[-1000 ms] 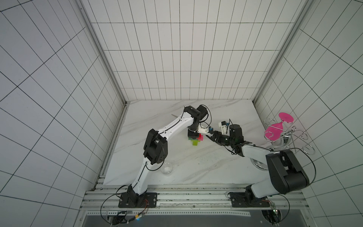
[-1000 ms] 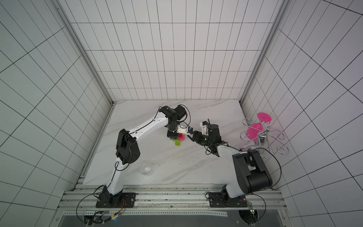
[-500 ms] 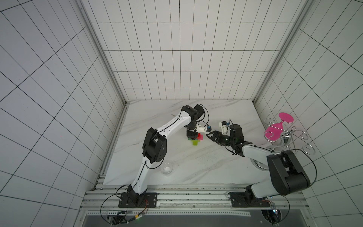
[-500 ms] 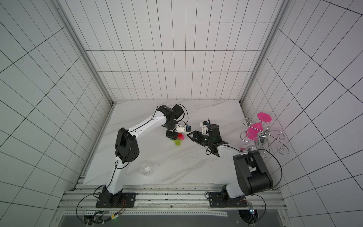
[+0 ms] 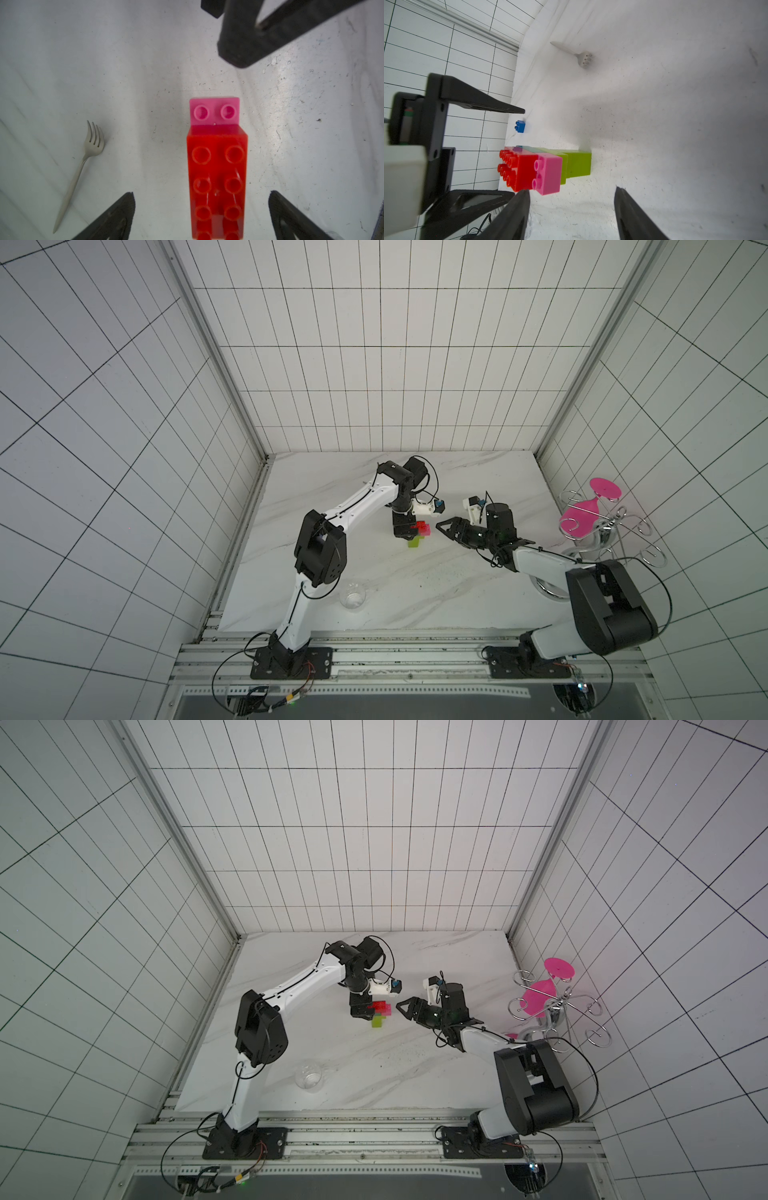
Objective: Assemble a spoon with lego
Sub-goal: Assemble the lego brick with the lego brick, then pick up the lego brick from the center of the board.
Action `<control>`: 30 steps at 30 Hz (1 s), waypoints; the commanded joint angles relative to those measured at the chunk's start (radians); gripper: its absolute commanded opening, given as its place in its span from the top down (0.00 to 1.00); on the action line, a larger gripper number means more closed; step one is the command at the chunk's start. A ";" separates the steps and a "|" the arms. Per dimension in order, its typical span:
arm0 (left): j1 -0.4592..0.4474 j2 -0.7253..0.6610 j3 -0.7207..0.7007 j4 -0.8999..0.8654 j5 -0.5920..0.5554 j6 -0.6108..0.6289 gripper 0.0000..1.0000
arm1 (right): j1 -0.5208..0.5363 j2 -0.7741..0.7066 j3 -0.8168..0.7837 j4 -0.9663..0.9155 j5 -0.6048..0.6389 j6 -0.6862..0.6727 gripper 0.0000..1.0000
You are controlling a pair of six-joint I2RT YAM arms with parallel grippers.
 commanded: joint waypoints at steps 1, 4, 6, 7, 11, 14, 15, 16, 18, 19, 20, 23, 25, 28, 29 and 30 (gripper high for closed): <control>0.019 -0.125 -0.058 0.051 0.067 -0.029 0.02 | 0.000 -0.020 0.028 -0.012 -0.008 -0.019 0.32; 0.065 -0.268 -0.193 0.180 0.103 -0.137 0.02 | 0.000 -0.027 0.032 -0.024 0.000 -0.025 0.32; 0.113 -0.379 -0.303 0.302 0.103 -0.268 0.02 | 0.004 -0.038 0.033 -0.033 0.007 -0.032 0.32; 0.153 -0.440 -0.368 0.367 0.129 -0.336 0.02 | 0.007 -0.045 0.035 -0.043 0.015 -0.041 0.33; 0.371 -0.711 -0.675 0.673 0.100 -0.729 0.02 | 0.023 -0.088 0.046 -0.102 0.056 -0.081 0.33; 0.603 -0.856 -0.861 0.729 -0.195 -1.161 0.02 | 0.033 -0.122 0.044 -0.121 0.083 -0.095 0.33; 0.690 -0.868 -0.884 0.699 -0.140 -1.179 0.02 | 0.036 -0.130 0.043 -0.125 0.088 -0.098 0.33; 0.764 -0.870 -0.909 0.670 -0.104 -1.180 0.02 | 0.037 -0.138 0.043 -0.129 0.091 -0.101 0.33; 0.808 -0.858 -0.945 0.651 -0.121 -1.168 0.02 | 0.041 -0.149 0.042 -0.131 0.093 -0.102 0.33; 0.807 -0.843 -0.956 0.658 -0.112 -1.145 0.02 | 0.043 -0.152 0.041 -0.129 0.096 -0.102 0.33; 0.806 -0.817 -0.954 0.659 -0.103 -1.131 0.03 | 0.045 -0.154 0.041 -0.129 0.096 -0.104 0.33; 0.800 -0.718 -0.936 0.664 0.018 -1.014 0.19 | 0.046 -0.155 0.039 -0.128 0.093 -0.105 0.33; 0.786 -0.645 -0.922 0.650 0.025 -0.933 0.27 | 0.046 -0.152 0.039 -0.126 0.093 -0.109 0.33; 0.770 -0.530 -0.882 0.604 -0.021 -0.842 0.34 | 0.046 -0.143 0.042 -0.126 0.091 -0.112 0.33; 0.762 -0.496 -0.869 0.594 -0.037 -0.828 0.35 | 0.048 -0.139 0.043 -0.125 0.088 -0.110 0.33; 0.755 -0.474 -0.858 0.590 -0.049 -0.823 0.35 | 0.048 -0.136 0.042 -0.123 0.085 -0.110 0.33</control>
